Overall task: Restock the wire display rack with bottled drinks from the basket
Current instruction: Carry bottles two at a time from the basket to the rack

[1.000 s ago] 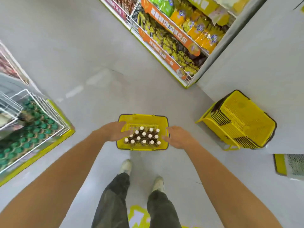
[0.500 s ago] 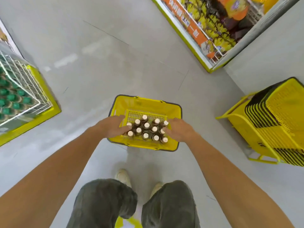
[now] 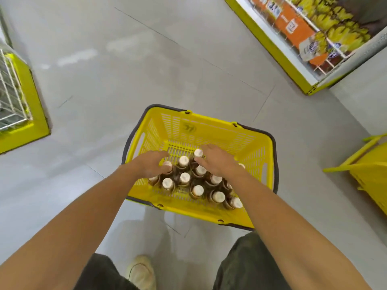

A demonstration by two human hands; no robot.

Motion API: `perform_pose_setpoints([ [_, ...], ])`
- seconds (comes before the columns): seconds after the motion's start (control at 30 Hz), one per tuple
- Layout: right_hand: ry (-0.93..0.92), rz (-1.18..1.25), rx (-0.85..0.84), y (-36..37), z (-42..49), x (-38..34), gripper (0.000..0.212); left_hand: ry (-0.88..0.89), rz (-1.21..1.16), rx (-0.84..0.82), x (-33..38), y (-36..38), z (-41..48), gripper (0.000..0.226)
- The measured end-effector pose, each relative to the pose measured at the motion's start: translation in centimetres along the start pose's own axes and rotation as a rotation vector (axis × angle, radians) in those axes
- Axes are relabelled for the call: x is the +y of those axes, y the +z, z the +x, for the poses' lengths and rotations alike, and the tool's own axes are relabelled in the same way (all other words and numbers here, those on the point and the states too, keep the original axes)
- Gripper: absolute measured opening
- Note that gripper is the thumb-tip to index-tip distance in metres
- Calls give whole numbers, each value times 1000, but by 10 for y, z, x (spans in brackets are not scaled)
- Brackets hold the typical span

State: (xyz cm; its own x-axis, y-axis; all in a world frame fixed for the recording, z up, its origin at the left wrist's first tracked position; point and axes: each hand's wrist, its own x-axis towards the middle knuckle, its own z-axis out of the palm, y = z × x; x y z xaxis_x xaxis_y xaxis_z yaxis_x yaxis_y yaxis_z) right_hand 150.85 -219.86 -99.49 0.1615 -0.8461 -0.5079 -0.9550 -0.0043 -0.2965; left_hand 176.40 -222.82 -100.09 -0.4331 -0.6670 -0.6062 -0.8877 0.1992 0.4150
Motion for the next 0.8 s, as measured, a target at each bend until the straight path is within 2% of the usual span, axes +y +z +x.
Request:
perform_pose_setpoints([
  [0.13,-26,12,44,13,19,5,39,155,-132,123,-16,21,8,26],
  [0.23,-15,116,121,21,27,8,33,188,-219,213,-16,24,12,12],
  [0.4,3,317,222,28,48,9,31,145,-305,378,-22,21,38,9],
  [0.6,45,487,311,34,68,12,26,54,-593,452,-30,23,70,22],
  [0.7,58,572,369,20,52,6,24,67,-666,488,-19,7,54,21],
  [0.8,54,684,444,-26,16,-13,21,74,-711,530,7,-37,15,29],
])
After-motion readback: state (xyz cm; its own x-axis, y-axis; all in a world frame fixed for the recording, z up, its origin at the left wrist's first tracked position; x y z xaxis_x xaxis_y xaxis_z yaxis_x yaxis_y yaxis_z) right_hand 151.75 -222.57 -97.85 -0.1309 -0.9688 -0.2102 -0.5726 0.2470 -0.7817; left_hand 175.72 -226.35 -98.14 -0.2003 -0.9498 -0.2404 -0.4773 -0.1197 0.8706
